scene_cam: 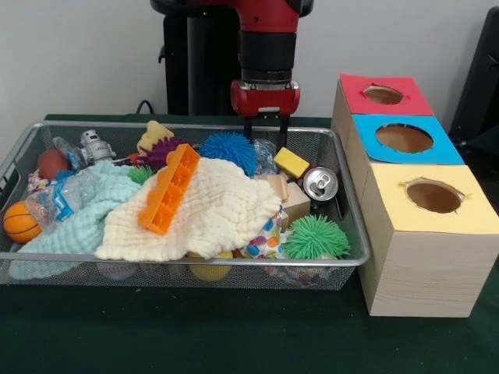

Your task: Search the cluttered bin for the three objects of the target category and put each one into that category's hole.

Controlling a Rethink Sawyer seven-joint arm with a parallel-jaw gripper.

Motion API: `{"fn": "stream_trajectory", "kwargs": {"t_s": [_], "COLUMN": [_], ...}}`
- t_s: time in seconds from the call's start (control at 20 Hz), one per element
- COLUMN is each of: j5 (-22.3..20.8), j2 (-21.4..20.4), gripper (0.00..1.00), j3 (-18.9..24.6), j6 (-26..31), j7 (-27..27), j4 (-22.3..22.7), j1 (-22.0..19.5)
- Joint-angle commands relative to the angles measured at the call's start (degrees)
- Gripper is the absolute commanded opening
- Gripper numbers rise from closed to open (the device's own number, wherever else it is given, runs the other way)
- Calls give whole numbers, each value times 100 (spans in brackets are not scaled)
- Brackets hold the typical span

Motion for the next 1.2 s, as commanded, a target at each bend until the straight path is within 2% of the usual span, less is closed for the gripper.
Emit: {"fn": "stream_trajectory", "kwargs": {"t_s": [0.05,0.2,0.3,0.55,0.7,0.85,1.2], "j5": [202,451,535,892,1128,1325,1764], "j2": [992,1174,1248,1015,641,89,-714], "gripper": [100,100,100,100,100,100,100], "j3": [-431,-756,-765,-710,-611,-499,-681], "j6": [-966,-1129,-1158,-610,-27,732,1921], "j7": [597,548,586,731,765,776,892], "j4": [-1000,-1115,-1179,-1162,-1120,-1018,-1135], "j1": [725,1123,1293,1936,2321,2622,3502]}}
